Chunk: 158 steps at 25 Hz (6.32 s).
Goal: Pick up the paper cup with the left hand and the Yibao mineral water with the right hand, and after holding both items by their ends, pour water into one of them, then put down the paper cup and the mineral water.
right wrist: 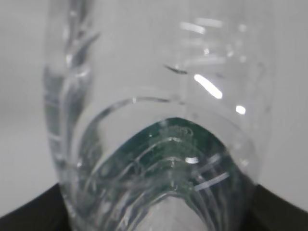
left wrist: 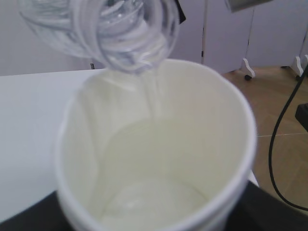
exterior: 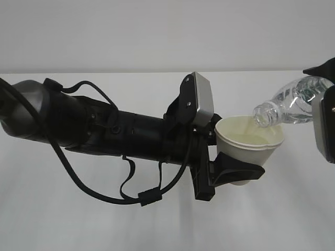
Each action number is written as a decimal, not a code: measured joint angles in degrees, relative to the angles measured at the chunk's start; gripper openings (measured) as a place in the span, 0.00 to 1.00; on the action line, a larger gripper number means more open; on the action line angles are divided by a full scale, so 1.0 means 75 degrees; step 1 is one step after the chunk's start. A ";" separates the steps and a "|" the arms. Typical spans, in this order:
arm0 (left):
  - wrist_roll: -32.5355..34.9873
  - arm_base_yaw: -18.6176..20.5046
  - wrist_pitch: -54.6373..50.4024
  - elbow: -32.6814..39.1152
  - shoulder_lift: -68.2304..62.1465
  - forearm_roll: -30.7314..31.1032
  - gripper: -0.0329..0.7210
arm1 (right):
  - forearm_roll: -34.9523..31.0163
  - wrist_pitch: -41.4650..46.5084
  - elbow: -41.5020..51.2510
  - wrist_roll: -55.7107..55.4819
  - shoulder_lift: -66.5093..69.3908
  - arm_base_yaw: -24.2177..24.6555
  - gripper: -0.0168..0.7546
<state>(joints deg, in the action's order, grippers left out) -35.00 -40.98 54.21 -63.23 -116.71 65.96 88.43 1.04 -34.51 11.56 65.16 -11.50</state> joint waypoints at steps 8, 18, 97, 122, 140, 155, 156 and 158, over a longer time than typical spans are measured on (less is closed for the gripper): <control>-0.0003 0.0000 0.0000 0.0000 0.0000 0.0000 0.62 | 0.0046 0.0000 0.0000 0.0000 0.0000 0.0000 0.63; -0.0016 0.0000 0.0000 0.0000 0.0000 0.0000 0.62 | 0.0091 0.0000 0.0000 -0.0015 0.0000 0.0000 0.63; -0.0049 0.0000 -0.0047 0.0000 0.0000 0.0028 0.62 | 0.0217 0.0026 0.0000 -0.0043 0.0000 0.0000 0.63; -0.0052 0.0000 -0.0100 0.0000 0.0000 0.0028 0.62 | 0.0217 0.0030 0.0000 -0.1311 0.0000 0.0000 0.63; -0.0228 0.0000 -0.0175 0.0000 0.0000 0.0028 0.62 | 0.0217 0.0003 0.0000 -0.2760 0.0000 0.0000 0.63; -0.0248 0.0000 0.0050 0.0000 0.0000 -0.0231 0.62 | 0.0217 -0.0138 0.0000 -0.3220 0.0000 0.0000 0.63; -0.0248 0.0000 0.0050 0.0000 0.0000 -0.0266 0.62 | 0.0217 -0.0138 0.0000 -0.3262 0.0000 0.0000 0.63; -0.0248 0.0000 0.0050 0.0000 0.0000 -0.0299 0.62 | 0.0217 -0.0138 0.0000 -0.3330 0.0000 0.0000 0.63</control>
<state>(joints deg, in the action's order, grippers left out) -36.86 -40.98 54.58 -63.23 -116.71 63.72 90.05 0.00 -34.51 -13.41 65.16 -11.50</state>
